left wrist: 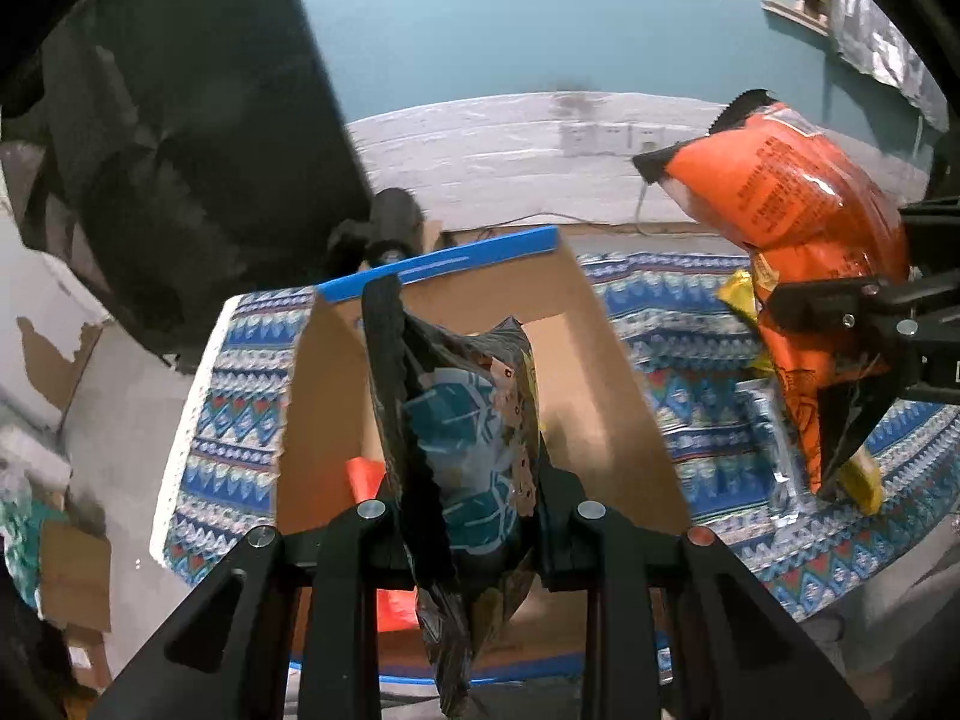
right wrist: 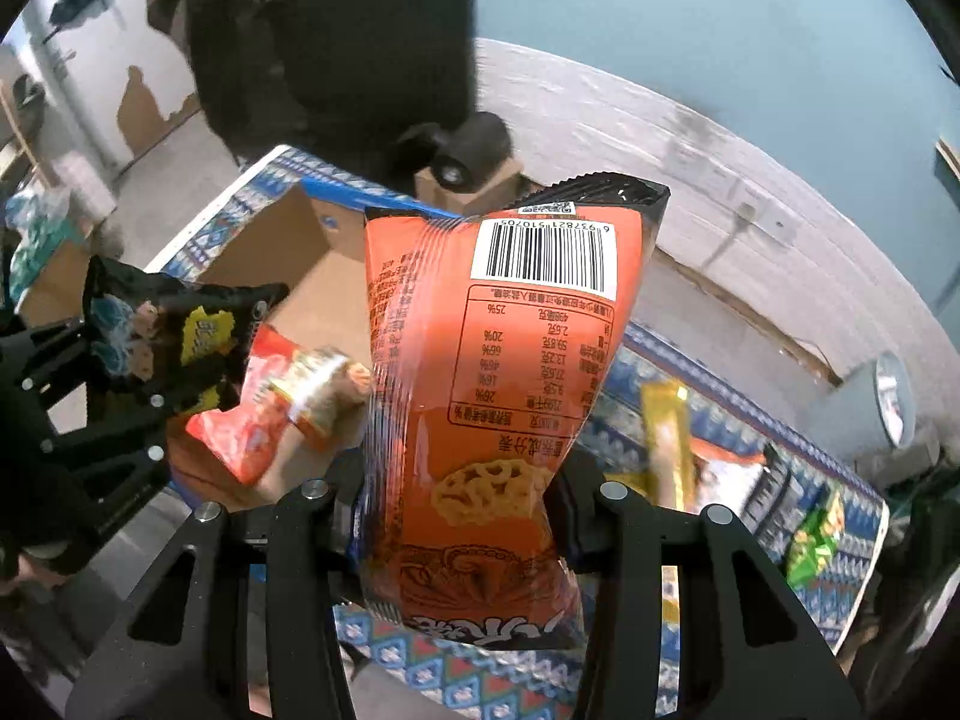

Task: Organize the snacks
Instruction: 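Lift both bags and carry them over the cardboard box, then open left tool over box while right tool releases orange bag into box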

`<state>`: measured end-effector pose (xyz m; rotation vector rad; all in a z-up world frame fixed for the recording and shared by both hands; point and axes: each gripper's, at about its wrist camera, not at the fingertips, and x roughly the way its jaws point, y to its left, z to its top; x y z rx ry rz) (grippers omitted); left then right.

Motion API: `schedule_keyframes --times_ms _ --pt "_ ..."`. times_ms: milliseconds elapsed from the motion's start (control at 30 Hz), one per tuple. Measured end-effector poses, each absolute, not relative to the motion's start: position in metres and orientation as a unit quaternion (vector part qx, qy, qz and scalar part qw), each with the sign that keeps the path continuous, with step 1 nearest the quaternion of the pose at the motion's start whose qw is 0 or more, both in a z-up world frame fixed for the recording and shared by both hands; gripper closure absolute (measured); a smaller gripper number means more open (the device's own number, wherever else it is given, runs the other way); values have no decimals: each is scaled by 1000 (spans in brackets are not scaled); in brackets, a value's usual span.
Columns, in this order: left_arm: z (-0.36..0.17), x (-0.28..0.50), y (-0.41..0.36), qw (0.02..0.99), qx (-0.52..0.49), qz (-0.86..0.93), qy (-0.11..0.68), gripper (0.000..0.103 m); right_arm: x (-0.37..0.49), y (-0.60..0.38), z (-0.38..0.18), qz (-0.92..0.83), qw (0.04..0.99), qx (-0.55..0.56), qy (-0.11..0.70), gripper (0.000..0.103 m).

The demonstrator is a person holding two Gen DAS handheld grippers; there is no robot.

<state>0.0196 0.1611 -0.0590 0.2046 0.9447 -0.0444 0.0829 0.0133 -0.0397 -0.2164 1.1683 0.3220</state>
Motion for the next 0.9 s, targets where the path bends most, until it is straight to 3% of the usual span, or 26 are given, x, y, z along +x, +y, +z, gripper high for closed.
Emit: schedule_keyframes --times_ms 733,900 --pt "-83 33 214 869 72 27 489 75 108 116 -85 212 774 -131 582 55" --pt "-84 34 215 868 80 40 489 46 110 112 -78 209 783 -126 572 41"
